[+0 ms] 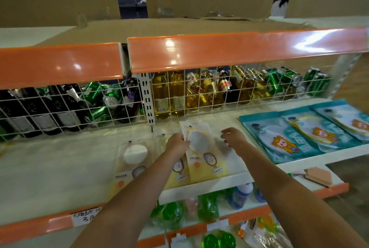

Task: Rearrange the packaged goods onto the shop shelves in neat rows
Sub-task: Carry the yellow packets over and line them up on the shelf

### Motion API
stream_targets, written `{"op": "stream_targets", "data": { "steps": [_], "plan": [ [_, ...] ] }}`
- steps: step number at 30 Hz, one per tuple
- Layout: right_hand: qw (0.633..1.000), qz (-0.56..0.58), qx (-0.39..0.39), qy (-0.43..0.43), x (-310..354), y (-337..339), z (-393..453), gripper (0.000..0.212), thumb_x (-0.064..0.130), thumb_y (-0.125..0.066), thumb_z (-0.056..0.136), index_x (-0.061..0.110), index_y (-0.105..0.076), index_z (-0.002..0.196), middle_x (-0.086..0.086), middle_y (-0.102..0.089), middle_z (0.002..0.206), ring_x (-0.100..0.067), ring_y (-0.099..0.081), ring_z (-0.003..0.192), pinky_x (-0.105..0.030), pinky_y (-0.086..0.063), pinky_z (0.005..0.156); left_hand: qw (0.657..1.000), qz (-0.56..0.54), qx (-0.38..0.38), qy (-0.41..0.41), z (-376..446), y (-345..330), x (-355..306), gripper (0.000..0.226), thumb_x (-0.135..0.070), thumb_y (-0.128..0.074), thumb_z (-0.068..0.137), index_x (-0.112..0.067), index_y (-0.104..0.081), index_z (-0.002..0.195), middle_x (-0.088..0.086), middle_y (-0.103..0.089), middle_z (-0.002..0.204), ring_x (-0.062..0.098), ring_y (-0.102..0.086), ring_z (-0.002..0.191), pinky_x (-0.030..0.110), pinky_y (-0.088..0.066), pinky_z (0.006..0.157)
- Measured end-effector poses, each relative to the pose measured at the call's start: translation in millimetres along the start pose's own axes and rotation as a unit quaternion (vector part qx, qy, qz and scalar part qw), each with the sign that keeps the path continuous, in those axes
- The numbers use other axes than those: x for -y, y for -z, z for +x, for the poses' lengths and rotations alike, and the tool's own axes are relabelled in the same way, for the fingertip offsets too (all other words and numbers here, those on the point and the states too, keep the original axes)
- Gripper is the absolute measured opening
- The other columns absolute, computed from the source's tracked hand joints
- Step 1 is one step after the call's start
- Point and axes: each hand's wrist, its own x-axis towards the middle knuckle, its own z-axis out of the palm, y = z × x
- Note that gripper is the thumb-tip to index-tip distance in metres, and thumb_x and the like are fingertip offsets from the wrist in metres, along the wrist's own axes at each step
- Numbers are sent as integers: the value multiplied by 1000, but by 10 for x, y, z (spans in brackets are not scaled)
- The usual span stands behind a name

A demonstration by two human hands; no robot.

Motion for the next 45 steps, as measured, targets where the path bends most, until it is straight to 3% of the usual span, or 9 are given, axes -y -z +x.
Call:
{"op": "stream_targets", "data": {
  "steps": [3,8,13,18,22,28,32,35,45],
  "plan": [
    [1000,-28,-9,8,-2,9,-41,32,8,-52,90,13,-61,121,-12,-60,119,-20,-54,92,-27,-43,75,997,66,-10,-23,2,-26,3,38,-24,-57,93,-17,-34,63,-1,-38,64,16,-41,62,28,-28,52],
    [996,-78,-20,33,-17,-23,-63,33,7,-48,89,14,-61,119,-10,-59,119,-18,-51,91,-26,-41,71,981,171,-22,-90,-28,-45,16,26,-28,-57,93,-3,-59,97,14,-61,100,30,-58,95,31,-40,70],
    [991,-118,-17,52,-30,-65,-97,36,6,-47,88,14,-60,120,-8,-60,121,-22,-54,101,-27,-44,78,947,296,-56,-114,-21,-104,79,44,-40,-55,93,-5,-52,119,12,-48,126,27,-46,117,35,-43,91],
    [985,-154,-12,72,-42,-93,-114,38,6,-45,88,14,-58,123,-7,-60,121,-21,-56,100,-27,-45,78,924,353,-85,-120,-29,-107,121,57,-50,-49,93,-7,-40,129,12,-43,131,27,-42,121,36,-41,94],
    [970,-219,-7,109,18,-125,-118,37,7,-44,89,14,-57,123,-8,-60,121,-23,-57,105,-26,-42,74,927,346,-80,-124,-43,-60,144,51,-49,-45,95,-10,-41,128,11,-43,131,28,-41,122,38,-39,96],
    [918,-339,9,206,267,-406,-115,36,14,-43,91,17,-55,125,-7,-59,124,-23,-54,112,-33,-47,92,900,400,-76,-154,-79,281,225,42,-43,-42,96,-18,-48,129,6,-48,133,26,-40,125,39,-34,100],
    [867,-398,18,299,432,-751,-176,37,19,-44,93,17,-51,129,-7,-55,129,-25,-49,117,-35,-43,96,886,435,-89,-131,-162,634,346,40,-38,-40,98,-17,-46,132,7,-47,134,26,-40,124,41,-34,101],
    [834,-434,52,337,581,-1071,-289,39,21,-43,94,16,-47,132,-8,-50,133,-26,-46,121,-36,-40,99,898,414,-106,-100,-264,908,552,41,-38,-39,98,-17,-45,133,7,-45,135,26,-38,125,42,-32,103],
    [781,-406,143,453,1128,-2231,-1017,42,25,-41,96,16,-41,138,-7,-46,139,-26,-41,127,-38,-38,102,907,371,-191,57,-827,1925,1394,46,-41,-38,98,-18,-39,138,7,-42,140,25,-37,131,41,-35,104]
  ]
}}
